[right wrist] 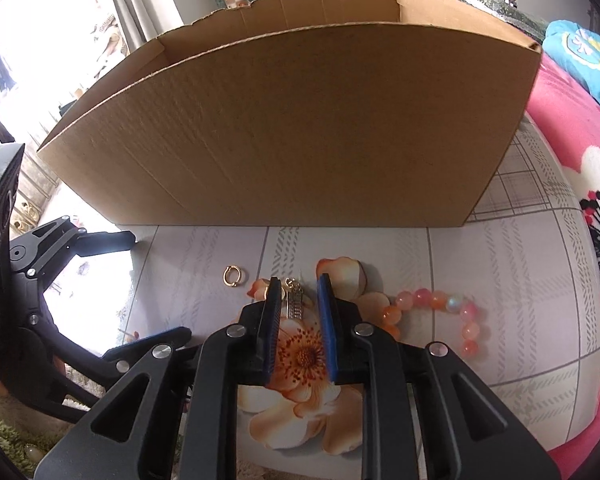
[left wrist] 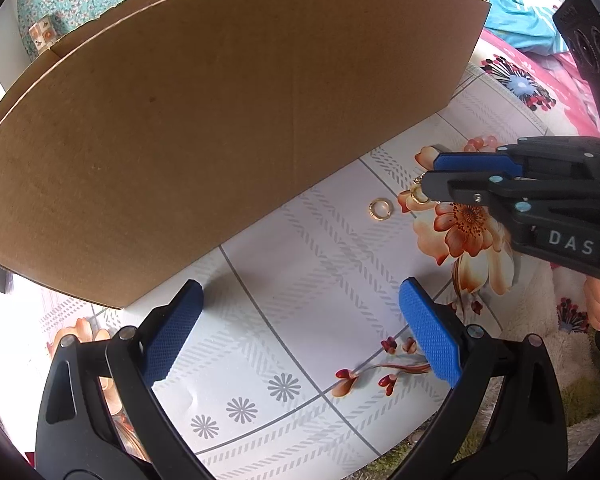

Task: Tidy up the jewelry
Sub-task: 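Close the right gripper on the gold spring charm and lift it, then carry the gold spring charm in the right gripper over the cardboard box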

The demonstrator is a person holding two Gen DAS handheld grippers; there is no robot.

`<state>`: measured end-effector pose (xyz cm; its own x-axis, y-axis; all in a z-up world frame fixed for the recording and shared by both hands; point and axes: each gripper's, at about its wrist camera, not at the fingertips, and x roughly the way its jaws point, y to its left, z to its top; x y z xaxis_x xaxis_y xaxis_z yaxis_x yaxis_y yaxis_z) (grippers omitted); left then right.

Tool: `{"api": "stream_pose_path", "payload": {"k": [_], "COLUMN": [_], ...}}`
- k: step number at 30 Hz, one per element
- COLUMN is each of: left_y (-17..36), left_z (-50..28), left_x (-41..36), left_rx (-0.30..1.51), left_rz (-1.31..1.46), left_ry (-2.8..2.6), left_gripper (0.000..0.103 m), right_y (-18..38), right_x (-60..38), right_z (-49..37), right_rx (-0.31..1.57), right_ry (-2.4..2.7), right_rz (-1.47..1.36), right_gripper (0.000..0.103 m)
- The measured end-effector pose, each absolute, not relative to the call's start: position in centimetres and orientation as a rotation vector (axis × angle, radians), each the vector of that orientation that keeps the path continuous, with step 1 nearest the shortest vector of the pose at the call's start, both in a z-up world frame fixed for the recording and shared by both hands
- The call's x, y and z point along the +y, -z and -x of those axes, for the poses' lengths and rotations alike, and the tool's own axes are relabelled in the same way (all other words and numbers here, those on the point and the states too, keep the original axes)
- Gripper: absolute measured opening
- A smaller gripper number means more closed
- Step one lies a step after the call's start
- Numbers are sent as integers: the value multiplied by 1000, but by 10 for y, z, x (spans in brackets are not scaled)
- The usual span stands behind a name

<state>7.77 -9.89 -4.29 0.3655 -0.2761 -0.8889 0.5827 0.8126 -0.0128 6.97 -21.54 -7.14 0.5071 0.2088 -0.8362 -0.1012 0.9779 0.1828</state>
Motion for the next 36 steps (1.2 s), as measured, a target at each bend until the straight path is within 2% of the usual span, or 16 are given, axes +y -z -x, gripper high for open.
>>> {"api": "stream_pose_path", "payload": {"k": [5, 9, 19, 31, 36], "left_y": [43, 43, 44, 44, 24], "left_z": [-76, -76, -75, -70, -56], "left_x": [-98, -98, -98, -93, -95], "left_rx": [1061, 1060, 1049, 1030, 882], "left_rz": [-329, -329, -325, -328, -332], "left_ry": [564, 564, 565, 580, 629], "left_gripper": [95, 95, 95, 95, 95], "right_y": [71, 72, 65, 73, 76], "right_x": [-205, -202, -233, -235, -242], "right_z": [-76, -79, -62, -40, -35], "right_rx": [1025, 1022, 1001, 1005, 994], "right_ry": [-184, -174, -168, -177, -168], "right_rz": [-94, -90, -295, -329, -346], "right_gripper": [8, 8, 8, 8, 8]}}
